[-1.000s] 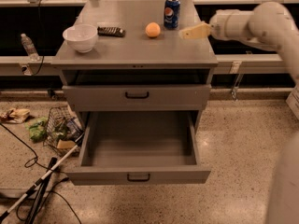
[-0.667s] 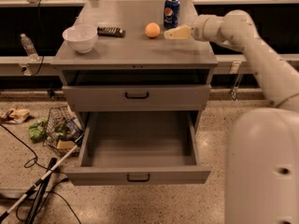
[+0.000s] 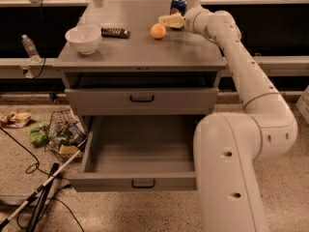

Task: Pick pepsi can

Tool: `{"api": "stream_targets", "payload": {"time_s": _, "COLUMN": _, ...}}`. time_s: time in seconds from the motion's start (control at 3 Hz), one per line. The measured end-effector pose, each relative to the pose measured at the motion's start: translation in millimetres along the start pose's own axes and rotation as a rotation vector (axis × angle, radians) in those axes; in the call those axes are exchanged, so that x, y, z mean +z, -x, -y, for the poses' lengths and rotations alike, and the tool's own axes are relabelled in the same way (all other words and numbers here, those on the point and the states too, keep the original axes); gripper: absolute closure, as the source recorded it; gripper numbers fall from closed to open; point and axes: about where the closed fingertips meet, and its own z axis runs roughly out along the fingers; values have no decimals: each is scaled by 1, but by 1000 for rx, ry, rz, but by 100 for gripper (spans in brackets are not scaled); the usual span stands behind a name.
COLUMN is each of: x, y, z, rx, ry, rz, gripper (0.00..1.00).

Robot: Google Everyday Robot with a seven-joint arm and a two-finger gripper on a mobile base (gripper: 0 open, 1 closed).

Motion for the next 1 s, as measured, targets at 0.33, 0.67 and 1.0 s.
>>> {"api": "stream_targets", "payload": {"time_s": 0.33, "x": 0, "y": 43, "z": 23, "rx": -24, "ry": -87, "rz": 110, "gripper": 0}}
{"api": "stream_targets", "payload": {"time_s": 0.67, "x": 7, "y": 47, "z": 18, "rx": -7, "ry": -84, "rz": 124, "gripper": 0}}
{"api": "stream_targets", "payload": {"time_s": 1.0, "x": 23, "y": 40, "z": 1, "rx": 35, "ry": -58, "rz": 123, "gripper": 0}}
